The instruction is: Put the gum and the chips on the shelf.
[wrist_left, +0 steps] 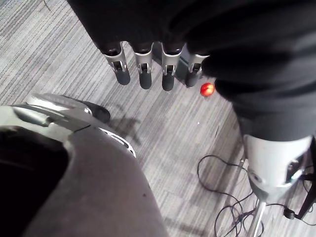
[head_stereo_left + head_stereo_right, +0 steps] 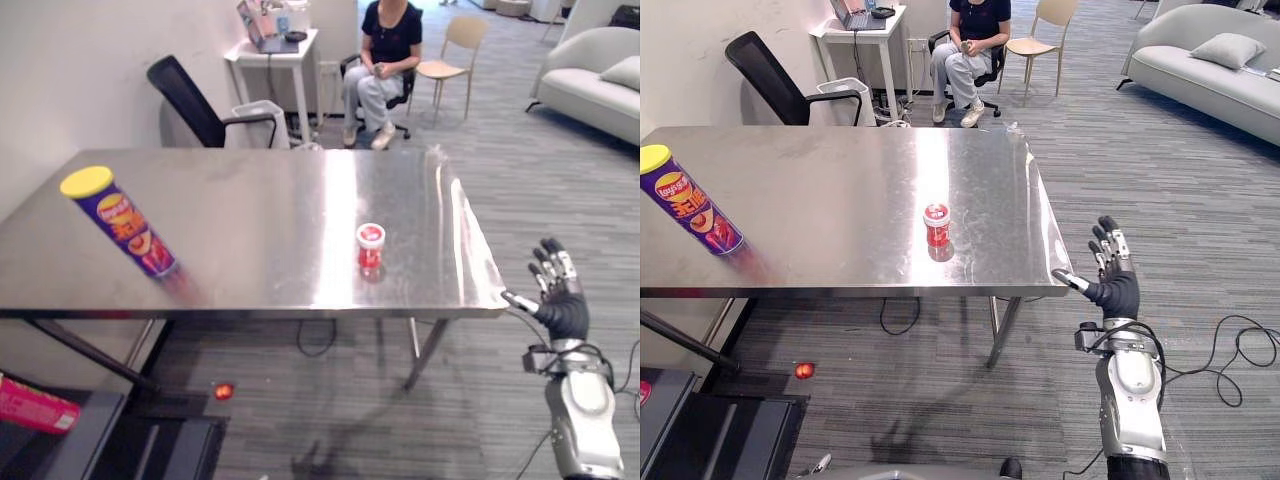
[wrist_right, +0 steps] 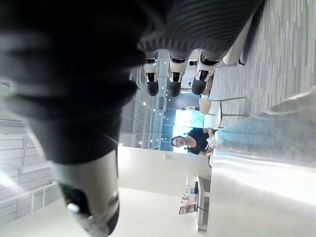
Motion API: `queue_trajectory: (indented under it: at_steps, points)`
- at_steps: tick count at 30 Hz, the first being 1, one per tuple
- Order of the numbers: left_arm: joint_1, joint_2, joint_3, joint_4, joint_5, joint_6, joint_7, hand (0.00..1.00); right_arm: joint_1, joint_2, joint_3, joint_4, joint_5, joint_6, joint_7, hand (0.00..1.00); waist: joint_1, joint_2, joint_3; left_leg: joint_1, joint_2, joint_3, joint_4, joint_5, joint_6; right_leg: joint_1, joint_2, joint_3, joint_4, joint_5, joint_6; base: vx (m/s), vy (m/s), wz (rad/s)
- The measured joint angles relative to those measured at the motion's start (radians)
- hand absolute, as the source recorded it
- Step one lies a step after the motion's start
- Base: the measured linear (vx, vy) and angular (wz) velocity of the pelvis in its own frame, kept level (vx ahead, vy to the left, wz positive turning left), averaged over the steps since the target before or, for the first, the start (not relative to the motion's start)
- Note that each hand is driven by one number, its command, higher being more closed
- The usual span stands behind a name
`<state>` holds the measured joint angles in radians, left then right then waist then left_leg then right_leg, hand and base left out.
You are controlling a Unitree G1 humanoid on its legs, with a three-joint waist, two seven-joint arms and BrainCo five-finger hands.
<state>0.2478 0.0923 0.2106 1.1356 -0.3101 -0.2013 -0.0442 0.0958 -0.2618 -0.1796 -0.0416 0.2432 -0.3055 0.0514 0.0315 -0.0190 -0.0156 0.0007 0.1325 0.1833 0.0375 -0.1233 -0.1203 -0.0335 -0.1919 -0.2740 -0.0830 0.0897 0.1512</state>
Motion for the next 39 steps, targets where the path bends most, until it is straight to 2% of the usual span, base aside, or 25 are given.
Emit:
queue_trajectory:
  at_steps: [13, 17, 25, 28, 39]
  points:
    - [-0.014, 0.016, -0.051, -0.001, 0.002, 0.001, 0.010, 0.00, -0.166, -0.001, 0.122, 0.150, -0.007, 0.016, -0.027, 0.00, 0.013, 0.001, 0.013, -0.017, -0.001, -0.022, 0.000, 0.005, 0.001, -0.011, 0.001, -0.018, 0.000, 0.000, -0.001, 0.01, -0.004, 0.05]
    - [-0.024, 0.021, -0.056, -0.002, 0.002, 0.001, 0.023, 0.00, -0.215, 0.001, 0.162, 0.180, -0.009, 0.021, -0.048, 0.00, 0.023, -0.006, 0.038, -0.017, -0.002, -0.033, 0.001, 0.008, 0.002, -0.002, 0.000, -0.029, 0.001, 0.000, -0.001, -0.02, -0.009, 0.07]
    - [-0.031, 0.022, -0.058, -0.003, 0.010, 0.007, 0.040, 0.00, -0.305, 0.007, 0.230, 0.256, -0.010, 0.041, -0.058, 0.00, 0.038, -0.012, 0.045, -0.020, -0.004, -0.053, -0.001, 0.014, 0.003, 0.005, -0.001, -0.046, 0.000, 0.000, -0.001, -0.01, -0.008, 0.06]
    - [-0.046, 0.026, -0.060, -0.003, 0.013, 0.008, 0.041, 0.00, -0.334, 0.007, 0.256, 0.278, -0.010, 0.045, -0.058, 0.00, 0.054, -0.017, 0.063, -0.025, -0.005, -0.058, -0.002, 0.019, 0.003, 0.004, -0.002, -0.049, 0.000, 0.000, -0.001, -0.01, -0.008, 0.04]
    - [-0.049, 0.034, -0.086, -0.030, 0.020, 0.008, 0.047, 0.00, -0.442, 0.039, 0.308, 0.397, -0.047, 0.065, -0.067, 0.00, 0.065, -0.025, 0.078, -0.033, -0.007, -0.079, -0.021, 0.036, 0.003, 0.004, -0.002, -0.070, -0.004, 0.001, -0.002, -0.01, -0.012, 0.06]
